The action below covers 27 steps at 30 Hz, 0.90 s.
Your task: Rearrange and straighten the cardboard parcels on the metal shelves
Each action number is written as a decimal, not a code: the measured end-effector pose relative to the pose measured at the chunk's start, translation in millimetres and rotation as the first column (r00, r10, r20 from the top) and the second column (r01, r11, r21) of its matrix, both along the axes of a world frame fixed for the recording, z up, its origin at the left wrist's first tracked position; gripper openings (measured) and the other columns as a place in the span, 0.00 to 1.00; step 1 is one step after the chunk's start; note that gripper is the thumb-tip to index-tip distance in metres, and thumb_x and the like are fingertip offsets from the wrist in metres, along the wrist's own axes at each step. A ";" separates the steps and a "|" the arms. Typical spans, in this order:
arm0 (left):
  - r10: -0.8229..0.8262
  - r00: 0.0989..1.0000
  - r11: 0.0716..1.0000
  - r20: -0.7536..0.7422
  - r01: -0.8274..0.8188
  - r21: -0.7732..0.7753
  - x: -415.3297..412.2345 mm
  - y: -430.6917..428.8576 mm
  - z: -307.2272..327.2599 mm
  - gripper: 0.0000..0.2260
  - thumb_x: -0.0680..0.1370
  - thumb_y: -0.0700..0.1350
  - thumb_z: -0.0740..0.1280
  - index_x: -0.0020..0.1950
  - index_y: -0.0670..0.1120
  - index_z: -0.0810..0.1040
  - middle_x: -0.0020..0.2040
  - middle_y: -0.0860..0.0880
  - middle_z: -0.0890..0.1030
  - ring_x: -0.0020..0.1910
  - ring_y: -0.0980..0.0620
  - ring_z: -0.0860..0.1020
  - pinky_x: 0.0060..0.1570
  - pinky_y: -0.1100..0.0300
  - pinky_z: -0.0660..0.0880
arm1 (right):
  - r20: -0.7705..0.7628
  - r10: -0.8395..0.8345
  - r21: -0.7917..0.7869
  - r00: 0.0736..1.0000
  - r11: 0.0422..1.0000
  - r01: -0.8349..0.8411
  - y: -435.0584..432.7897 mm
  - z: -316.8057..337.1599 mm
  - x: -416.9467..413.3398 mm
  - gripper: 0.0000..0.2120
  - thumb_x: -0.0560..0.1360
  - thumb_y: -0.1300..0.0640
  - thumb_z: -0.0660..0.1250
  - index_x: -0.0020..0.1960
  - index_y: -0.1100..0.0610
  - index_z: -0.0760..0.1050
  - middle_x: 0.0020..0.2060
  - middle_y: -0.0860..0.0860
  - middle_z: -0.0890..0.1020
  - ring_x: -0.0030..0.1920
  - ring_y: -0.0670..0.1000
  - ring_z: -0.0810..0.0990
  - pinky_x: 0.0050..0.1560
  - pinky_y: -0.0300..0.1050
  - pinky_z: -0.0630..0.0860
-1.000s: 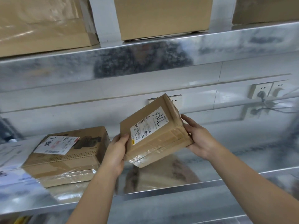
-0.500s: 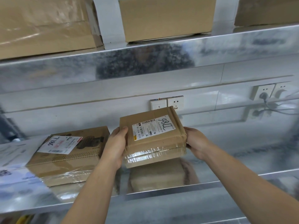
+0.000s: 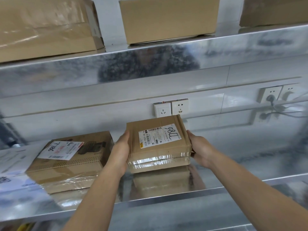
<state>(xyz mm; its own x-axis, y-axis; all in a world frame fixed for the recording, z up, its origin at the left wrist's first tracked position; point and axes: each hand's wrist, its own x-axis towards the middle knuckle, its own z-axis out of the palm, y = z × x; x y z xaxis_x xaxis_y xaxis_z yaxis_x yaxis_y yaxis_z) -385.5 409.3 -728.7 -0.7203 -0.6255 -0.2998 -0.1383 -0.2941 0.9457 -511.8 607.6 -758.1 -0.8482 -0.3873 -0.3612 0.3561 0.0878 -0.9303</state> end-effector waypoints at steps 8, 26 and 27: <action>0.006 0.999 1.000 0.048 -0.005 -0.017 -7.2 -3.6 -6.7 0.20 0.85 0.59 0.56 0.63 0.50 0.81 0.50 0.49 0.88 0.50 0.48 0.86 0.45 0.55 0.79 | 0.046 0.003 -0.027 0.999 1.000 -0.002 1.5 -6.4 -4.1 0.24 0.87 0.46 0.53 0.56 0.59 0.83 0.47 0.53 0.89 0.48 0.52 0.86 0.49 0.44 0.80; -0.026 0.990 0.998 0.135 0.034 -0.059 -19.8 -11.4 -20.1 0.19 0.86 0.59 0.54 0.53 0.53 0.81 0.41 0.52 0.87 0.47 0.50 0.84 0.41 0.56 0.77 | 0.116 -0.039 -0.017 0.992 0.999 0.041 -4.7 -11.2 -8.1 0.23 0.87 0.47 0.54 0.59 0.60 0.82 0.49 0.56 0.88 0.48 0.55 0.87 0.44 0.47 0.82; -0.030 0.989 0.997 0.141 0.039 -0.061 -21.7 -13.3 -22.5 0.19 0.86 0.59 0.54 0.55 0.52 0.81 0.43 0.52 0.87 0.48 0.50 0.84 0.44 0.55 0.78 | 0.118 -0.041 -0.018 0.992 0.999 0.044 -4.9 -10.8 -8.1 0.23 0.87 0.47 0.54 0.60 0.60 0.82 0.49 0.56 0.88 0.49 0.55 0.87 0.46 0.47 0.82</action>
<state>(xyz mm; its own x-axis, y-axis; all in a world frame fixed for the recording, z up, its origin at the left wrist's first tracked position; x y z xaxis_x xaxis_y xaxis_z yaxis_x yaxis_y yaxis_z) -407.2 396.1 -751.2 -0.6954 -0.6218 -0.3602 -0.2800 -0.2272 0.9327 -519.9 602.7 -769.0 -0.8162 -0.3601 -0.4518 0.4663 0.0513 -0.8832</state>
